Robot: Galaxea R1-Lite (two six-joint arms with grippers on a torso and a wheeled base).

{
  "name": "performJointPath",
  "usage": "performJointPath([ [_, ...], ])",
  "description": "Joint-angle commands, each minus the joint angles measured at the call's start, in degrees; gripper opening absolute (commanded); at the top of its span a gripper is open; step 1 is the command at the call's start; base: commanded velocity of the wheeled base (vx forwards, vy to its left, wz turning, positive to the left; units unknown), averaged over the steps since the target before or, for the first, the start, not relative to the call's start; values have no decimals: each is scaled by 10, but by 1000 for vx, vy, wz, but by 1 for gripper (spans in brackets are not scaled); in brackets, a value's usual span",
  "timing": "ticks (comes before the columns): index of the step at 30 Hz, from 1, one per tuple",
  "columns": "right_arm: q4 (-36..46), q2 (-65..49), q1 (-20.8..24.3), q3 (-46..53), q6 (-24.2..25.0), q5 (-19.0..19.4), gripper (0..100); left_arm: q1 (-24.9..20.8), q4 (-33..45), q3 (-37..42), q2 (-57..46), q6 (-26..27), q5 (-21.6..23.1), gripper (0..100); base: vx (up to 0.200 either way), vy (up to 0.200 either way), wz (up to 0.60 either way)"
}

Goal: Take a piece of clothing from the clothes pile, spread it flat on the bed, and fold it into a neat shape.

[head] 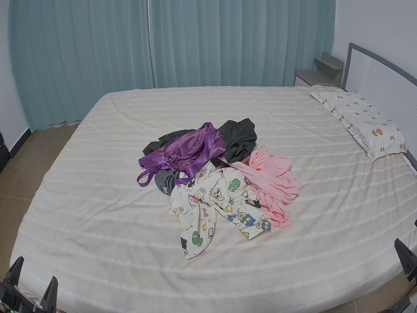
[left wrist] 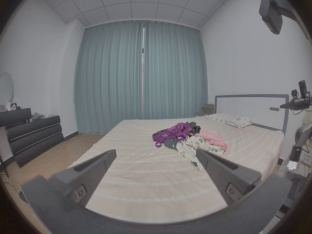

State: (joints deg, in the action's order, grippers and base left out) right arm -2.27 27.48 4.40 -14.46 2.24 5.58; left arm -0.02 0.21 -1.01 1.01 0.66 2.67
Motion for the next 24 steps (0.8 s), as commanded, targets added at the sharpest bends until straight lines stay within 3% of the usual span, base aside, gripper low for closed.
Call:
performJointPath([
  [1,-201,588,147,-150,286,92,100,-2,0,10,-7,-2,1,100,0,0,0],
  [2,-254,634,150,-149,330,92,100,-2,0,10,-6,-2,1,100,0,0,0],
  [5,-336,698,159,-152,371,87,100,-2,0,10,-5,-2,1,100,0,0,0],
  [12,-439,805,171,-167,397,61,100,-2,0,10,-7,-2,1,100,0,0,0],
  [17,-450,880,180,-215,413,25,100,-2,0,10,-8,-2,1,100,0,0,0],
  [24,-450,935,192,-255,447,14,100,-2,0,10,-9,-3,1,100,0,0,0],
])
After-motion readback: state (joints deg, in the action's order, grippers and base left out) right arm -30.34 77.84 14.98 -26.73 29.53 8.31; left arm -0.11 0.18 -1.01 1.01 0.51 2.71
